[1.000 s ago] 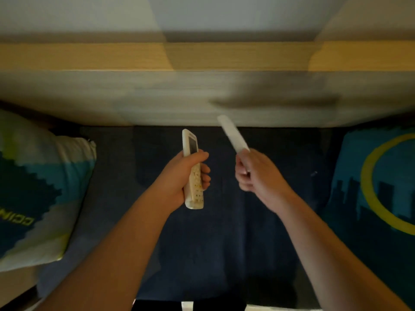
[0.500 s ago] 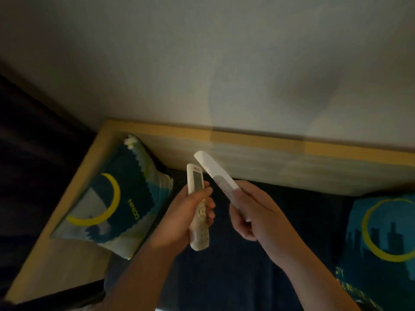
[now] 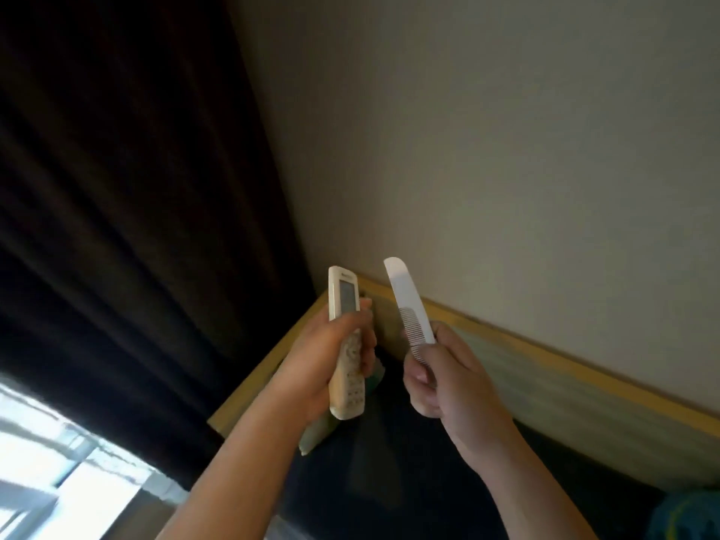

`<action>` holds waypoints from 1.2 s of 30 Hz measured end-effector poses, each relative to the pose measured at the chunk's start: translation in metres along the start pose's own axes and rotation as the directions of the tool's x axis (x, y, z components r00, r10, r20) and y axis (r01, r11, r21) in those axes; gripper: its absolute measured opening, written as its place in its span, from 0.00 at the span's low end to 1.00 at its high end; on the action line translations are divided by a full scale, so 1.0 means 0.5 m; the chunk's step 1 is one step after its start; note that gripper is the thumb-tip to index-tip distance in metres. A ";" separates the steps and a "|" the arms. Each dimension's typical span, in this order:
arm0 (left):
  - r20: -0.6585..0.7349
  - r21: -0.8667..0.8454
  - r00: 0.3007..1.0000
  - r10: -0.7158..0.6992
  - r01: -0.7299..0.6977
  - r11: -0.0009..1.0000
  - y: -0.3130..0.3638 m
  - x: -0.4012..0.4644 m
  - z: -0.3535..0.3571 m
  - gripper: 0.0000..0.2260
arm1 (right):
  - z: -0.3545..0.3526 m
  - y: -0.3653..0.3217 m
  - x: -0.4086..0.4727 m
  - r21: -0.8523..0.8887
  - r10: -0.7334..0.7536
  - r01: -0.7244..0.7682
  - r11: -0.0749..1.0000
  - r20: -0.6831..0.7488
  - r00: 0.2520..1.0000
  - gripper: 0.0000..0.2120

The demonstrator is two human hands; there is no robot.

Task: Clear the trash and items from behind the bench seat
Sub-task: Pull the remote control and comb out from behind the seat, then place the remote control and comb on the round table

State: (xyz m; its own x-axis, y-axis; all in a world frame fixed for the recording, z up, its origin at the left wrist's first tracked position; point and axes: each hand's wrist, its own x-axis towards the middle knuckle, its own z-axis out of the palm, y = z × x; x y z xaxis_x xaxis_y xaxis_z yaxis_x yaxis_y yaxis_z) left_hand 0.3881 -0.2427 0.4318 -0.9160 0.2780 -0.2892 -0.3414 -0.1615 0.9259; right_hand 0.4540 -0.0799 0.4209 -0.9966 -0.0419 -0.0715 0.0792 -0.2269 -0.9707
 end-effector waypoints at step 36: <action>-0.834 -0.021 -0.285 -0.473 -0.840 0.543 -0.911 -1.659 0.305 0.14 | 0.426 0.476 -1.298 -0.741 0.745 0.192 0.643 0.549 -0.379 0.06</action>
State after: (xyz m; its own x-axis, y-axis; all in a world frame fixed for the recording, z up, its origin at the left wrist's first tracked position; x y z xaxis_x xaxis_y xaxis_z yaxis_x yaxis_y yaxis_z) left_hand 1.3355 -0.2551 0.2871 0.2463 -0.7924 -0.5581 0.5793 -0.3412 0.7402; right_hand 1.1250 -0.3140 0.2851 0.4497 -0.6874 -0.5703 -0.1582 0.5671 -0.8083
